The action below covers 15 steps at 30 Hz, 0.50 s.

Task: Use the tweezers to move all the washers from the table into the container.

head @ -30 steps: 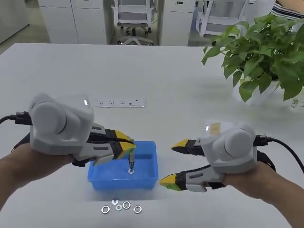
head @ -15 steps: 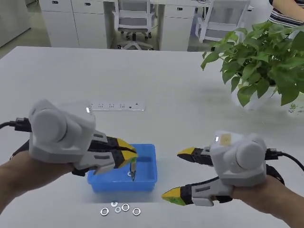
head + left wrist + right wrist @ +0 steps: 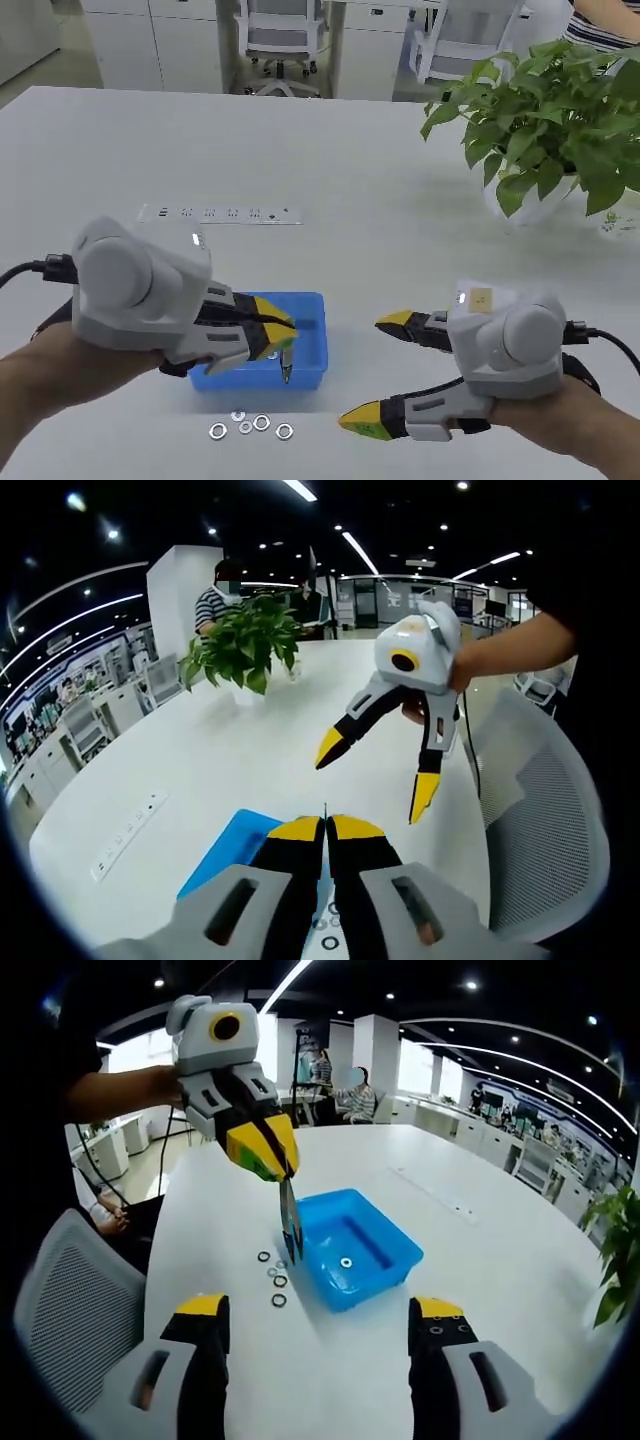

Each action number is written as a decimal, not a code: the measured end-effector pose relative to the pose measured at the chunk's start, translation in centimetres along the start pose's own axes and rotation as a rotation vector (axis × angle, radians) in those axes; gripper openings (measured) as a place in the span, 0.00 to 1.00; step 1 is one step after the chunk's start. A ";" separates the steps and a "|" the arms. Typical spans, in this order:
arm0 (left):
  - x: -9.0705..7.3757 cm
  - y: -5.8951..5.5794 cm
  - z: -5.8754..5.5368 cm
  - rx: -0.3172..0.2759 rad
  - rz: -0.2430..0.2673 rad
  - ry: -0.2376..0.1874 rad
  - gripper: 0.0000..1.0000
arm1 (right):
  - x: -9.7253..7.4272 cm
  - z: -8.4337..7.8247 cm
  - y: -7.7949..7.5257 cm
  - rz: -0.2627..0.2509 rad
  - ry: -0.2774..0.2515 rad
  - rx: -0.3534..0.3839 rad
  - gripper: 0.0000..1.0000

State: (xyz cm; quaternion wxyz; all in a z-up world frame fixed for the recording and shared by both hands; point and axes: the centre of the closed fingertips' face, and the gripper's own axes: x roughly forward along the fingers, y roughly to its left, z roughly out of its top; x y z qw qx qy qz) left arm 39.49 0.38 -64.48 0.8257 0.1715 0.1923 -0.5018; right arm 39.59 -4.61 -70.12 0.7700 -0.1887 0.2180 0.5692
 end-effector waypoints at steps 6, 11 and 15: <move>0.5 -0.4 -0.6 -0.008 -0.009 -0.002 0.06 | -0.1 -0.8 0.6 0.011 0.011 -0.001 0.75; 0.9 -0.9 -0.8 -0.009 -0.016 -0.002 0.06 | -0.2 -1.2 0.9 0.018 0.014 0.000 0.76; 1.0 -0.9 -1.4 -0.013 -0.018 0.003 0.06 | -0.2 -1.7 1.2 0.024 0.029 0.003 0.76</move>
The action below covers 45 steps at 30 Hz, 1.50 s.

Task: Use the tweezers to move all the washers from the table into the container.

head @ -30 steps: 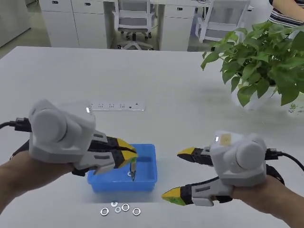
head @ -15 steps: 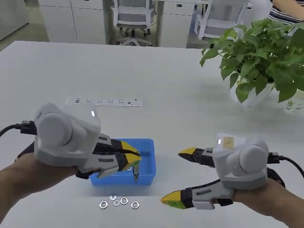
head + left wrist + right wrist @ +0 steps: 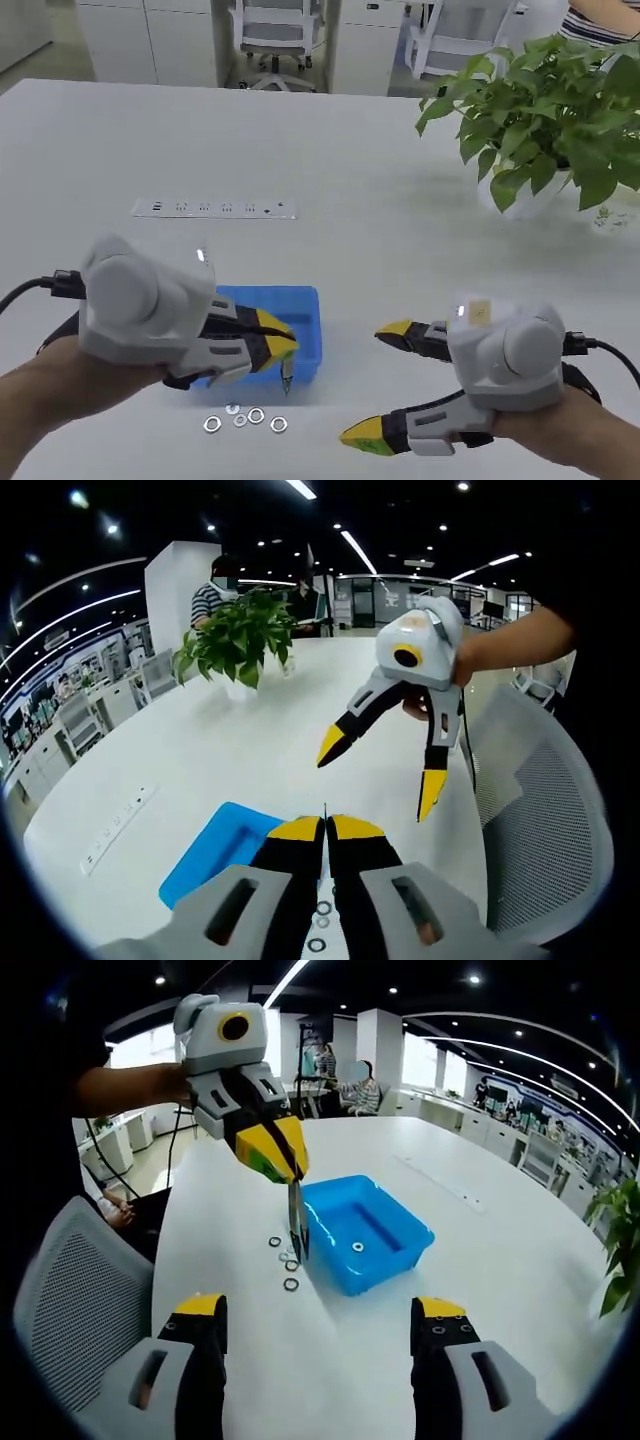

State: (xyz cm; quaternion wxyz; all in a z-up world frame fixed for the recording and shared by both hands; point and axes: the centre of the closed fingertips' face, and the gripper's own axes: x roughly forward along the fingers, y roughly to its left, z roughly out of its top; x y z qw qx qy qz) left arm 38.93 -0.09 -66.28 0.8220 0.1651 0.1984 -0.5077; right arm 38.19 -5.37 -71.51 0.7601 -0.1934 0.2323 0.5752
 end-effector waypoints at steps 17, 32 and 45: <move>0.7 -1.0 -2.1 -0.022 -0.023 0.035 0.06 | 0.7 -0.6 1.0 0.025 0.013 0.002 0.76; 1.4 -1.6 -3.5 -0.045 -0.042 0.057 0.06 | 1.5 -1.3 2.2 0.065 0.031 -0.007 0.73; 1.7 -1.8 -3.6 -0.058 -0.065 0.050 0.06 | 2.3 -1.3 2.6 0.094 0.031 -0.018 0.70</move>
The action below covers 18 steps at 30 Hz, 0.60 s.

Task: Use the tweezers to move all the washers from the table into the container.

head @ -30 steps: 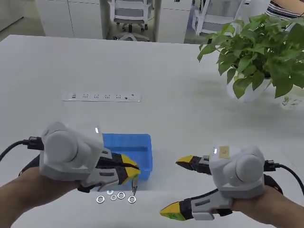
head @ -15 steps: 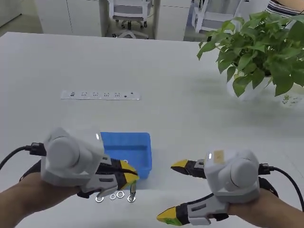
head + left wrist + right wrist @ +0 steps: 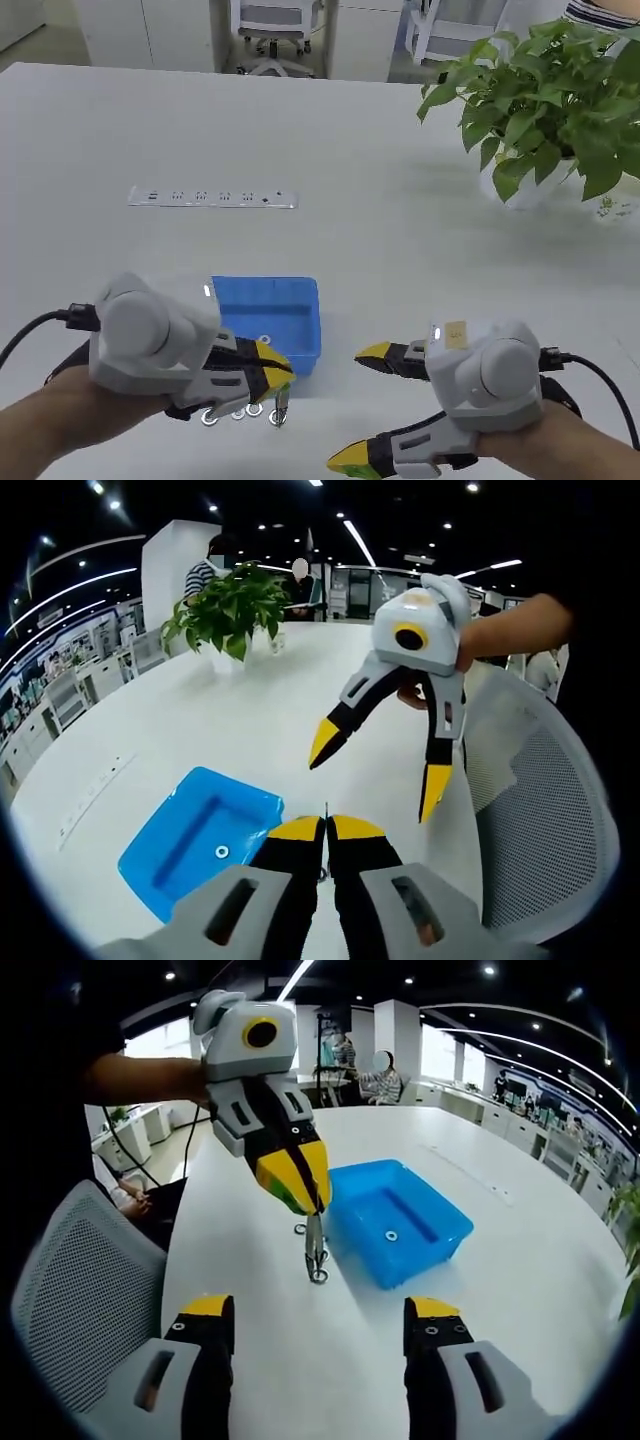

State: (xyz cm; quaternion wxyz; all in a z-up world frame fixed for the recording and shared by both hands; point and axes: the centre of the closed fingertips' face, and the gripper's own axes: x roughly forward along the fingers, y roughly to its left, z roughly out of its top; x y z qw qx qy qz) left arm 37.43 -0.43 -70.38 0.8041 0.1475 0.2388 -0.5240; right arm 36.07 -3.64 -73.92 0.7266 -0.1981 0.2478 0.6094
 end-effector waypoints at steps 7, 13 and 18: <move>-0.1 -0.2 -0.1 0.008 -0.019 0.004 0.06 | 1.0 0.6 0.2 0.033 -0.005 -0.055 0.60; -0.2 -0.4 -0.1 0.009 -0.043 0.008 0.06 | 2.0 1.0 0.5 0.074 0.003 -0.119 0.46; -0.1 -0.3 -0.2 0.017 -0.060 0.019 0.06 | 2.7 1.3 0.6 0.103 0.008 -0.161 0.33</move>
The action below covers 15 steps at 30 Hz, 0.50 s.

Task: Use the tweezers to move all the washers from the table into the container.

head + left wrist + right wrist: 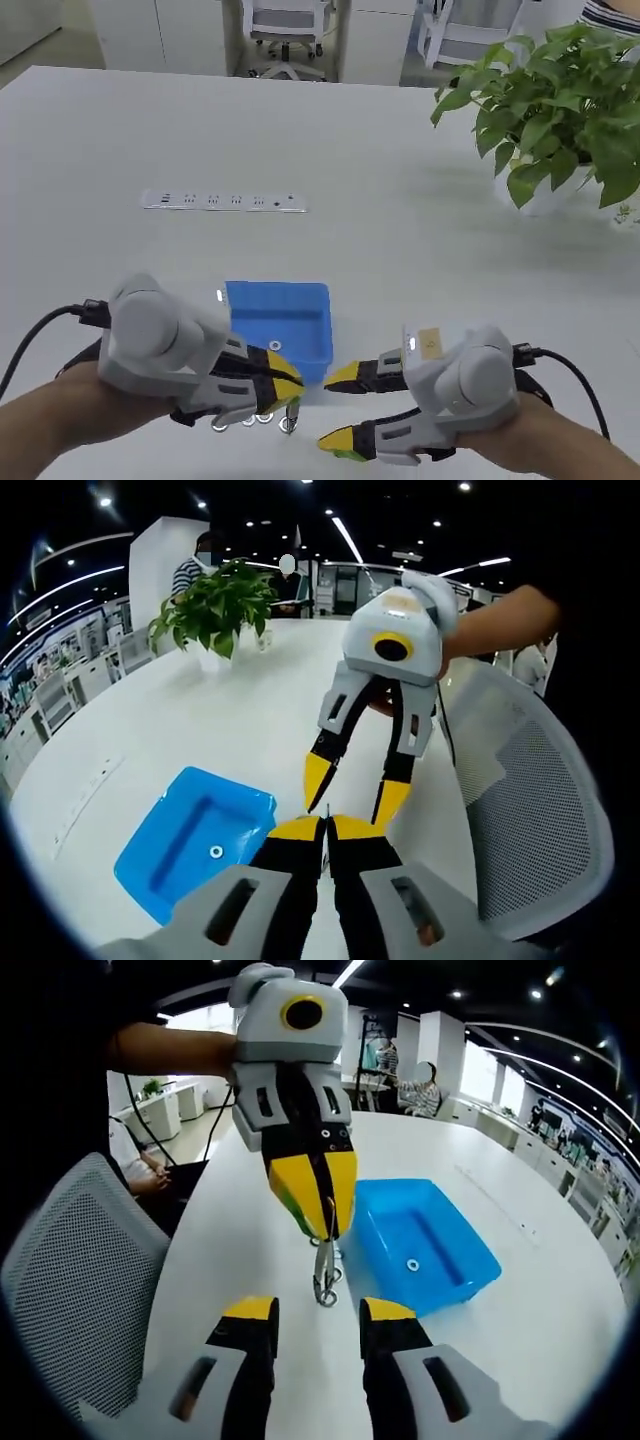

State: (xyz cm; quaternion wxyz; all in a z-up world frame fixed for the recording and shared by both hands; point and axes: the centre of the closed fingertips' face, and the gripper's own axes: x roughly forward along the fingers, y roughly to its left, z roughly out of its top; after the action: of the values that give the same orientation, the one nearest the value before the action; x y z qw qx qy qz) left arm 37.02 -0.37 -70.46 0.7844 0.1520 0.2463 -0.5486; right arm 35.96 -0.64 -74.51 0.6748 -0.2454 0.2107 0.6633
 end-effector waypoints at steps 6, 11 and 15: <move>0.0 0.0 0.0 0.013 -0.030 0.015 0.06 | 1.1 0.3 -0.4 0.032 0.007 -0.025 0.29; 0.0 -0.2 -0.1 0.020 -0.049 0.021 0.06 | 2.1 0.3 -0.1 0.068 0.022 -0.054 0.27; -0.1 -0.1 -0.1 0.019 -0.054 0.024 0.06 | 2.8 0.4 -0.1 0.087 0.032 -0.085 0.21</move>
State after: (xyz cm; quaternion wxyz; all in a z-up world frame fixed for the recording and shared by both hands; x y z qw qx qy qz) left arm 36.87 -0.21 -70.50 0.7647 0.1594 0.2545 -0.5701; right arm 36.12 1.83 -75.93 0.6309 -0.2752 0.2035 0.6963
